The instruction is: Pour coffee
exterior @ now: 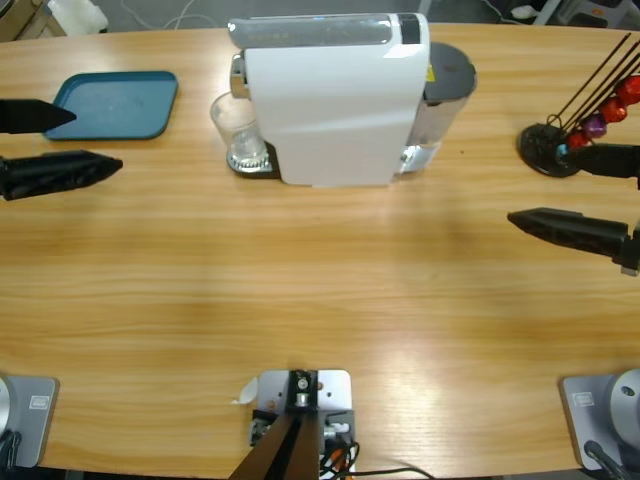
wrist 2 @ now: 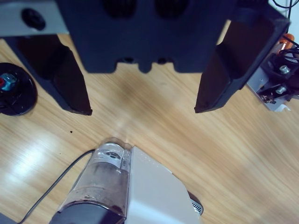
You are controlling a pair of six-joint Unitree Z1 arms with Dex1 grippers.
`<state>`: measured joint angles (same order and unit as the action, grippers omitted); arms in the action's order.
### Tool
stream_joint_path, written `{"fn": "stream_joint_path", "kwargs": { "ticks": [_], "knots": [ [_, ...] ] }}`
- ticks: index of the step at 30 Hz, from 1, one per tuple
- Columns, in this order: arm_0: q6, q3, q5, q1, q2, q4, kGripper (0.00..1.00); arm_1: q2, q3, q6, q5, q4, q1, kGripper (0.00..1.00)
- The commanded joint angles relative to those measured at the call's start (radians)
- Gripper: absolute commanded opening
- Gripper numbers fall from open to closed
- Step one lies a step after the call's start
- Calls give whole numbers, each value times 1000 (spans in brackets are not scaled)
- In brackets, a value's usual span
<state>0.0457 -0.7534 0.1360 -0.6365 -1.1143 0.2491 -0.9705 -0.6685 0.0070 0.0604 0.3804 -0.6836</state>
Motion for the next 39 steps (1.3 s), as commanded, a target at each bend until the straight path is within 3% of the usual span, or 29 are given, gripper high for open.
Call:
{"fn": "stream_joint_path", "kwargs": {
  "ticks": [1,10,29,39],
  "knots": [
    [147,20,63,0,-95,-19,991,15,50,-10,-19,-18,-8,1000],
    [188,81,23,12,-176,-158,991,-18,50,-2,-27,-25,-8,1000],
    [175,106,21,14,-130,-174,991,-45,49,-2,-23,-31,-9,1000],
    [174,118,12,15,-113,-175,991,30,4,24,-23,42,-10,1000]
  ]
}}
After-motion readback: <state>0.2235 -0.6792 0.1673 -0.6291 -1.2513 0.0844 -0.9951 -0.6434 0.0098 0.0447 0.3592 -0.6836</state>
